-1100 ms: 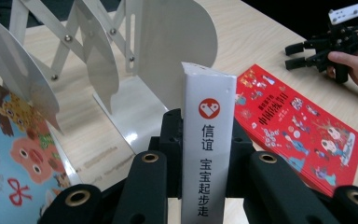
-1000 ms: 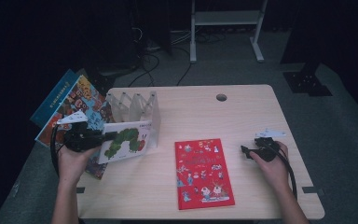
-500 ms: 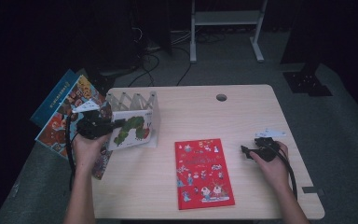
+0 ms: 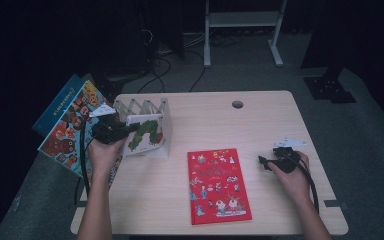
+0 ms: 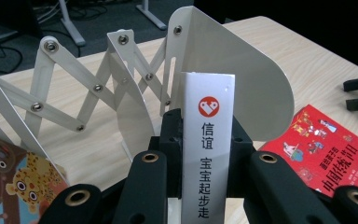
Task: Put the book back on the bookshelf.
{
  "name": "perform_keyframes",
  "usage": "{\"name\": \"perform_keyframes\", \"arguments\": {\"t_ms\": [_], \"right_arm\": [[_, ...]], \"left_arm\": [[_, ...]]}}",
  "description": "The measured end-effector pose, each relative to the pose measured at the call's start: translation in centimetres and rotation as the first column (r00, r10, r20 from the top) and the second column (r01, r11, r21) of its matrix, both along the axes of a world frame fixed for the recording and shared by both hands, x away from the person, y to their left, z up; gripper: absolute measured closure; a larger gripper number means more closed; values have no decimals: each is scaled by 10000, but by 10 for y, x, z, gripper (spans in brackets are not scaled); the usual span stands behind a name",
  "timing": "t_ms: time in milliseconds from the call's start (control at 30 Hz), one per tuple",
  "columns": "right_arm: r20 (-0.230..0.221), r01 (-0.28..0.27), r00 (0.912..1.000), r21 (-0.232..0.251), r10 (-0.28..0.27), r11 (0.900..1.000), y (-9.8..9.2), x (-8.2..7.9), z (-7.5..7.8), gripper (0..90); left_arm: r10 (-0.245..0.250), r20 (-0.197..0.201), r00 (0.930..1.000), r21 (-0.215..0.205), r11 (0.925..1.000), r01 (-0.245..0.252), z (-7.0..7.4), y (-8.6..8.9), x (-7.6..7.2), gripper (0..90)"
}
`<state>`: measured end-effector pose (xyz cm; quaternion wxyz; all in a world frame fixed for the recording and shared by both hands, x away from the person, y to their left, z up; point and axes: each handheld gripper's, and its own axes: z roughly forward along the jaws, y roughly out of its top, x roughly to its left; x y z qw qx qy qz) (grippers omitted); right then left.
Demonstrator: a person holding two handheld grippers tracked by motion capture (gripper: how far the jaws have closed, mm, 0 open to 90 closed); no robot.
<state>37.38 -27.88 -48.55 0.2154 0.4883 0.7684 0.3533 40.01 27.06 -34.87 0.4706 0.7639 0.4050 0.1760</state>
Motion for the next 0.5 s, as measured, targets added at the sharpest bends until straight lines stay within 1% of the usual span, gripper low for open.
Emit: {"name": "perform_keyframes", "arguments": {"t_ms": [233, 500], "right_arm": [[4, 1, 10000, -16, -1, 10000, 0, 0, 0, 289], [6, 0, 10000, -22, 0, 10000, 0, 0, 0, 289]], "left_arm": [[0, -48, 10000, 461, 9989, 2, -4, -2, -7, 744], [23, -327, 9995, 784, 9969, 3, -17, -5, -13, 742]]}}
